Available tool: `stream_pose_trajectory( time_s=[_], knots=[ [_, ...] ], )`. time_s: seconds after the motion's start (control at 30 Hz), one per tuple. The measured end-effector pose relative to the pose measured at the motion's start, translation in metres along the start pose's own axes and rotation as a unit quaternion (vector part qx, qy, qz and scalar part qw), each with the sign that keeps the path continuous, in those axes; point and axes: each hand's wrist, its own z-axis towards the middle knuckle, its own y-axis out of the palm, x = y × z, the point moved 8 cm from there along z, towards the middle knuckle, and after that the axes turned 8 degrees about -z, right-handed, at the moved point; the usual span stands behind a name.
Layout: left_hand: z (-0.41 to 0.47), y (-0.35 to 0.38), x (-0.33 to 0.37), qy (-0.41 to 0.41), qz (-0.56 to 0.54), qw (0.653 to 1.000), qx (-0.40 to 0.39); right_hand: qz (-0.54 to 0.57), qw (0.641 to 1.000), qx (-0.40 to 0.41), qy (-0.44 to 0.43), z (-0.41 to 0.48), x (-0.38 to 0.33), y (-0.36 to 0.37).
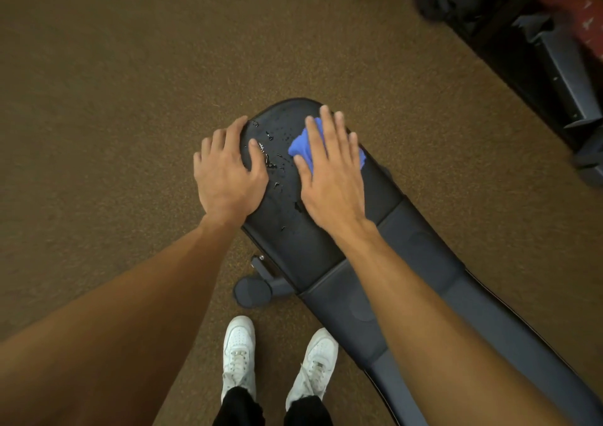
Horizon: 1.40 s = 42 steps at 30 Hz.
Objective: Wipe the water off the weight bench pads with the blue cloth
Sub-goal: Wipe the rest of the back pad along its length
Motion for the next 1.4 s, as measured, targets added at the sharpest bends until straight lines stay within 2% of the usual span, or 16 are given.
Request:
stream_pose_trajectory(
  time_s=[0.07,0.13,0.3,0.37,0.43,0.5,0.6,0.7,0.8,0.9,1.0,1.1,1.13,1.27,1.33,1.4],
  knots=[
    [0.001,0.000,-0.001,0.000,-0.006,1.000,0.001,-0.016,0.996,-0.010,-0.086,-0.022,-0.004,0.001],
    [0.000,0.000,-0.001,-0.001,-0.007,1.000,0.000,-0.018,0.995,-0.022,-0.100,-0.041,0.016,0.001],
    [0.001,0.001,-0.002,-0.002,-0.004,1.000,-0.001,0.008,0.996,0.001,0.087,0.000,0.030,-0.002],
    [0.000,0.001,-0.002,-0.003,-0.003,1.000,0.001,0.009,0.999,-0.001,0.044,0.008,0.004,0.000],
    [0.001,0.000,-0.003,-0.003,-0.007,1.000,0.002,-0.003,0.999,-0.013,-0.047,-0.008,-0.011,0.001],
    [0.000,0.000,-0.002,-0.003,-0.014,1.000,0.000,-0.016,0.994,-0.026,-0.102,-0.033,0.000,0.002],
    [0.001,0.001,-0.003,-0.001,-0.018,1.000,0.000,-0.010,0.999,-0.021,-0.028,-0.028,0.030,-0.001],
    [0.001,0.001,-0.004,-0.001,-0.019,1.000,0.000,0.006,0.998,-0.006,0.064,0.004,0.023,-0.003],
    [0.001,0.001,-0.006,-0.001,-0.017,1.000,0.001,0.014,1.000,-0.006,-0.013,0.006,-0.009,0.000],
    [0.001,0.000,-0.005,-0.003,-0.025,1.000,-0.002,-0.009,0.995,-0.020,-0.093,-0.031,-0.003,0.002],
    [0.001,0.000,-0.005,-0.001,-0.027,1.000,-0.001,-0.003,1.000,-0.011,0.008,-0.031,0.030,0.000],
    [0.001,-0.001,-0.005,-0.002,-0.032,0.999,-0.002,0.004,0.993,-0.004,0.117,-0.008,0.022,0.000],
    [0.001,-0.001,-0.005,-0.002,-0.034,0.999,-0.001,0.003,0.994,-0.002,0.107,-0.003,0.009,-0.001],
    [0.001,-0.002,-0.006,-0.001,-0.039,0.999,0.007,-0.005,0.998,-0.012,-0.054,-0.028,-0.023,0.005],
    [0.000,-0.001,-0.005,-0.001,-0.044,0.999,0.004,-0.007,0.999,-0.013,-0.035,-0.041,-0.005,0.005],
    [0.000,-0.001,-0.005,-0.001,-0.046,0.999,0.006,-0.007,0.998,-0.001,0.054,-0.034,0.015,0.002]
  ],
)
